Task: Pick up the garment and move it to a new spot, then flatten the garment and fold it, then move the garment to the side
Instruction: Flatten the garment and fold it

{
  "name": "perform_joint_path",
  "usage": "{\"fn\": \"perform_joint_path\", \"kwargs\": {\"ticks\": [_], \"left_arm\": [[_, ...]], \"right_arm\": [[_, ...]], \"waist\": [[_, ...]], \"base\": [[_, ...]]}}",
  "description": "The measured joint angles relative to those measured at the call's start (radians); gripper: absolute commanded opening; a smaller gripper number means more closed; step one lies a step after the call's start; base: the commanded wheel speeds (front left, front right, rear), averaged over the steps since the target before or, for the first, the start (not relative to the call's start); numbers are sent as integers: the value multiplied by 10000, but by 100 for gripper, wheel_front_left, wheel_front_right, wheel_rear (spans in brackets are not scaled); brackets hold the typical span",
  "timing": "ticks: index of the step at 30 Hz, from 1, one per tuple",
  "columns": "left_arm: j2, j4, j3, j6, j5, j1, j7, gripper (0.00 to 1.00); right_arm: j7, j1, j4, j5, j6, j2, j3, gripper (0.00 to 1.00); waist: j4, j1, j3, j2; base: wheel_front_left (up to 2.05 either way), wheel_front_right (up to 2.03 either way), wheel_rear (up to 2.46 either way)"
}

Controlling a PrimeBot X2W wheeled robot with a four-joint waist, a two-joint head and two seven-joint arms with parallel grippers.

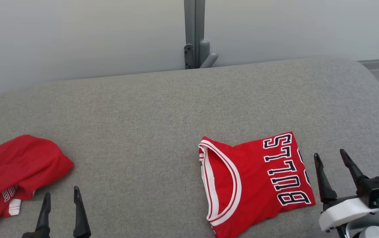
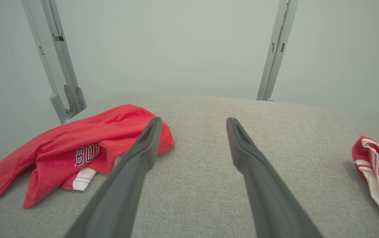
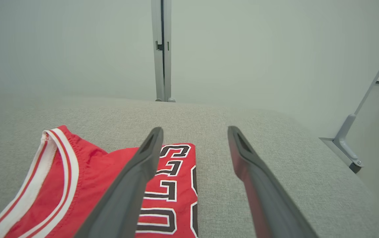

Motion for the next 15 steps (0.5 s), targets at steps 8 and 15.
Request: {"fn": "perform_joint_path", "kwargs": {"ticks": [8,15], "left_arm": [[0,201,33,-407,360,116,-2,100],[0,303,0,-688,470,162,0,100]], "right_arm": [[0,232,180,-412,0,330,-938,100],[0,320,267,-439,0,581,-1206,100]], "waist": [[44,0,-24,0],[230,0,6,0]], "base": [[0,0,0],[0,0,0]]}}
